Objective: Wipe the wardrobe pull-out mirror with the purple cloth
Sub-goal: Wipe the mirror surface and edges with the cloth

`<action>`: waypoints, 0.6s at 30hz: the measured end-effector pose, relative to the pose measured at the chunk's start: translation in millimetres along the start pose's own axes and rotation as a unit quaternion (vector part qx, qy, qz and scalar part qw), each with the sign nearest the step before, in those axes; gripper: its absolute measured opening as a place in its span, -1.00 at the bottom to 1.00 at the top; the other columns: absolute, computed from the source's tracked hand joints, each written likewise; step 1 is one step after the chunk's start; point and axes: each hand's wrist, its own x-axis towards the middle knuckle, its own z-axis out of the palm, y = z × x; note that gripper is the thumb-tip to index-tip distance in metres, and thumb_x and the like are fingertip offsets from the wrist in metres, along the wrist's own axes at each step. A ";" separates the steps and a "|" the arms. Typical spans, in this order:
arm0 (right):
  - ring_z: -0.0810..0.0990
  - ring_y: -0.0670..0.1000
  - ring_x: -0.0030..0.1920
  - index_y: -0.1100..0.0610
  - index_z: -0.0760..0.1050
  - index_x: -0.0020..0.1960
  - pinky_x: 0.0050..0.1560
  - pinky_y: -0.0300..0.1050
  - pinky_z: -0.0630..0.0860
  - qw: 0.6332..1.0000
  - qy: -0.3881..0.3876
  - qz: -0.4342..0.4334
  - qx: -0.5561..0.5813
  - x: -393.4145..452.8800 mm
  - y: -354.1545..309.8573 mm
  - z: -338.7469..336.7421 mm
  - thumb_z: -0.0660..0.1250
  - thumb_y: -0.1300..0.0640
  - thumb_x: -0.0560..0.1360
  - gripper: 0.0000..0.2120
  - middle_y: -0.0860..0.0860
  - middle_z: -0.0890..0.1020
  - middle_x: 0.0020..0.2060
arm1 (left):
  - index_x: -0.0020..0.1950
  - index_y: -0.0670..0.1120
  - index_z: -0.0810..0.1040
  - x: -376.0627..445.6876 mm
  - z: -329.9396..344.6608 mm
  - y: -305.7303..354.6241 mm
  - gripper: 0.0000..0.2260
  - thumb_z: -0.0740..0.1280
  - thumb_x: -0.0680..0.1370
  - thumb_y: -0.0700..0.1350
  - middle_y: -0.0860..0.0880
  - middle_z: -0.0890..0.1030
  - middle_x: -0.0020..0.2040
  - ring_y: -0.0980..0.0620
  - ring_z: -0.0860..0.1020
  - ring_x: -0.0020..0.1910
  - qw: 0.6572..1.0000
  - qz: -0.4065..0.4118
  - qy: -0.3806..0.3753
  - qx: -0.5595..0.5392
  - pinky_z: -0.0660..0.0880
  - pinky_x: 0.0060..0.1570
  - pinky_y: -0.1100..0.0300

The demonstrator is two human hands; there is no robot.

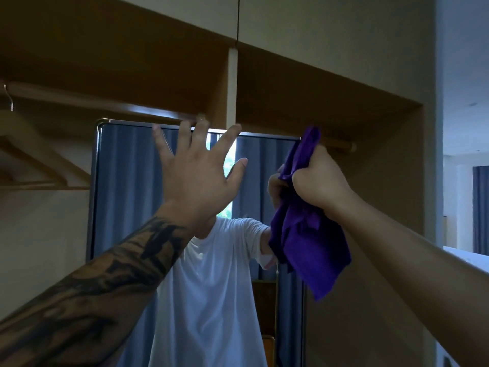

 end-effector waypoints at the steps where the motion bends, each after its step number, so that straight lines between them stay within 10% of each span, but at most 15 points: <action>1: 0.64 0.18 0.07 0.06 0.22 0.49 0.11 0.25 0.62 0.997 0.028 -0.041 -0.066 4.6 -8.0 -0.8 0.35 0.20 0.52 -0.41 0.13 0.57 0.20 | 0.61 0.26 0.24 0.3 0.3 0.1 -0.45 0.09 0.63 0.35 -0.13 0.38 0.56 -0.21 0.22 0.61 1.000 -0.002 -0.001 -0.001 -0.05 0.52 -0.52; 5: 0.56 0.29 0.19 -0.04 0.19 0.52 -0.01 0.13 0.52 0.943 0.048 -0.161 -0.286 14.7 -20.7 3.3 0.36 0.07 0.55 -0.39 0.13 0.40 0.34 | 0.62 0.26 0.24 0.5 2.3 -2.2 -0.44 0.08 0.63 0.36 -0.13 0.39 0.55 -0.21 0.23 0.61 1.000 0.008 0.006 0.003 -0.05 0.52 -0.51; 10: 0.65 0.07 -0.03 -0.11 0.18 0.54 0.01 0.11 0.64 0.997 0.038 -0.056 -0.023 0.6 10.4 7.7 0.30 0.21 0.52 -0.34 0.02 0.60 0.12 | 0.63 0.23 0.25 -1.0 -0.2 -0.4 -0.42 0.09 0.63 0.34 -0.16 0.39 0.56 -0.24 0.25 0.60 1.000 0.016 0.012 0.016 -0.08 0.50 -0.51; 18: 0.66 0.10 -0.08 0.05 0.28 0.42 -0.08 0.12 0.66 0.996 0.023 -0.043 -0.072 3.9 5.3 2.5 0.33 0.25 0.51 -0.48 0.06 0.59 0.04 | 0.64 0.21 0.26 -3.2 -4.6 0.9 -0.40 0.14 0.61 0.33 -0.17 0.37 0.58 -0.25 0.21 0.61 1.000 0.018 0.003 0.003 -0.15 0.50 -0.51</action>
